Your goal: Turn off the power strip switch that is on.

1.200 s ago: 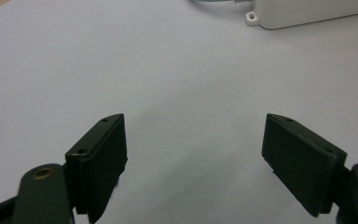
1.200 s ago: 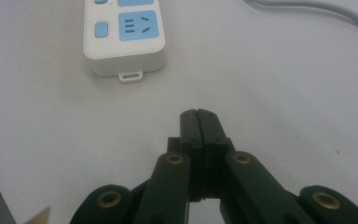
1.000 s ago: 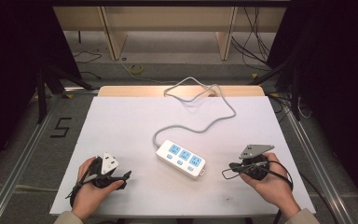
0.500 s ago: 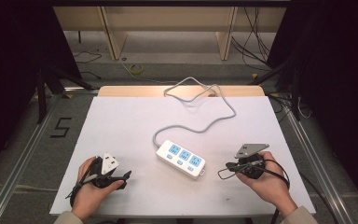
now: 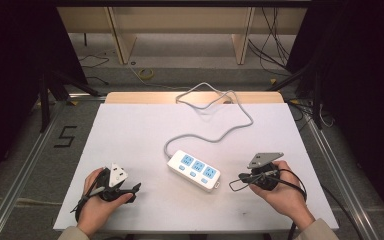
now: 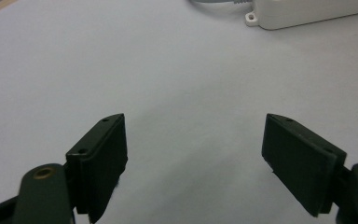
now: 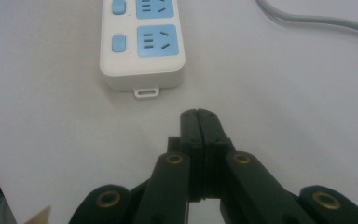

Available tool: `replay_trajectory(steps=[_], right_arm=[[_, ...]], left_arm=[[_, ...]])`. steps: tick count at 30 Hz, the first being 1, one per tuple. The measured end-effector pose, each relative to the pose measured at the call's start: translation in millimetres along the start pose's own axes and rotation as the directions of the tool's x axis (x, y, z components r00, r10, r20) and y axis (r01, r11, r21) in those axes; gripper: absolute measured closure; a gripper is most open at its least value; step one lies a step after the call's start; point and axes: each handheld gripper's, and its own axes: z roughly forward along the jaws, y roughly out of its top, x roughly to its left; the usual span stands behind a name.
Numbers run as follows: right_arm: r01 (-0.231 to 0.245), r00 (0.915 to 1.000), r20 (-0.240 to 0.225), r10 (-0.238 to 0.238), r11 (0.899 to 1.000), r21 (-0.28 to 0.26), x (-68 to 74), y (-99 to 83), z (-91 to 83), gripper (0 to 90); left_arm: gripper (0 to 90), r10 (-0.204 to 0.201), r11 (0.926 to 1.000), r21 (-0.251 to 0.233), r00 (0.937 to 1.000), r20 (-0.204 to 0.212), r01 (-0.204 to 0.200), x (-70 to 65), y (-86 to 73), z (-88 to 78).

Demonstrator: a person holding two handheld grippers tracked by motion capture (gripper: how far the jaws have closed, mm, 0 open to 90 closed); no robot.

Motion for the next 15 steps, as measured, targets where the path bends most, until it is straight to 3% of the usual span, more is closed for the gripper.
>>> replay_trajectory(steps=[15], right_arm=[[0.031, 0.9995, 0.004, -0.031, 0.999, 0.015, 5.7, 10.5, 5.8, 90.0]], left_arm=[[22.1, 0.002, 1.0, -0.002, 1.0, -0.001, -0.002, -0.3, 0.2, -0.1]])
